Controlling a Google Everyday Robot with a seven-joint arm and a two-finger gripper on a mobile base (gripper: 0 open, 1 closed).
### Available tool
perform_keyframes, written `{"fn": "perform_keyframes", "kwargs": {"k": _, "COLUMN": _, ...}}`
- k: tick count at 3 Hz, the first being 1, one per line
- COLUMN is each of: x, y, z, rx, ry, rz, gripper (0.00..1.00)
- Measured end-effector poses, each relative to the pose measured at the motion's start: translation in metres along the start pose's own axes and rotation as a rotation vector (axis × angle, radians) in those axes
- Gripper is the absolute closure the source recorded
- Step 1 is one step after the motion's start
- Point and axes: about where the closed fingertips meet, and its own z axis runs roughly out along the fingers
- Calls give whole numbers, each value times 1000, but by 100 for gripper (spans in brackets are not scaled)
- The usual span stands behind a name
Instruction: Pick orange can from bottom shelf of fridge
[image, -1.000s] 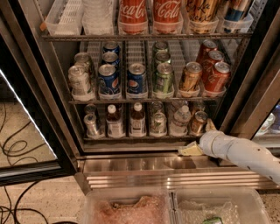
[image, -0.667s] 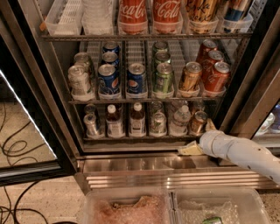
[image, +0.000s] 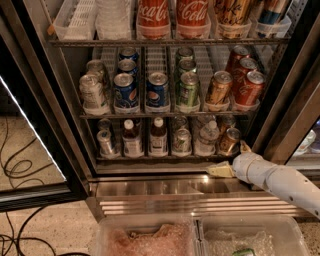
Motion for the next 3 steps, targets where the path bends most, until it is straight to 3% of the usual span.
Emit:
{"fn": "perform_keyframes", "kwargs": {"k": 1, "x": -5, "y": 2, "z": 3, "rx": 2, "ry": -15, "rz": -23, "gripper": 0}}
{"fn": "perform_keyframes", "kwargs": {"k": 2, "x": -19, "y": 10, "z": 9, "rx": 8, "ry": -40, "rz": -94, "gripper": 0}}
{"fn": "perform_keyframes", "kwargs": {"k": 3, "x": -19, "y": 10, "z": 9, "rx": 8, "ry": -40, "rz": -94, "gripper": 0}}
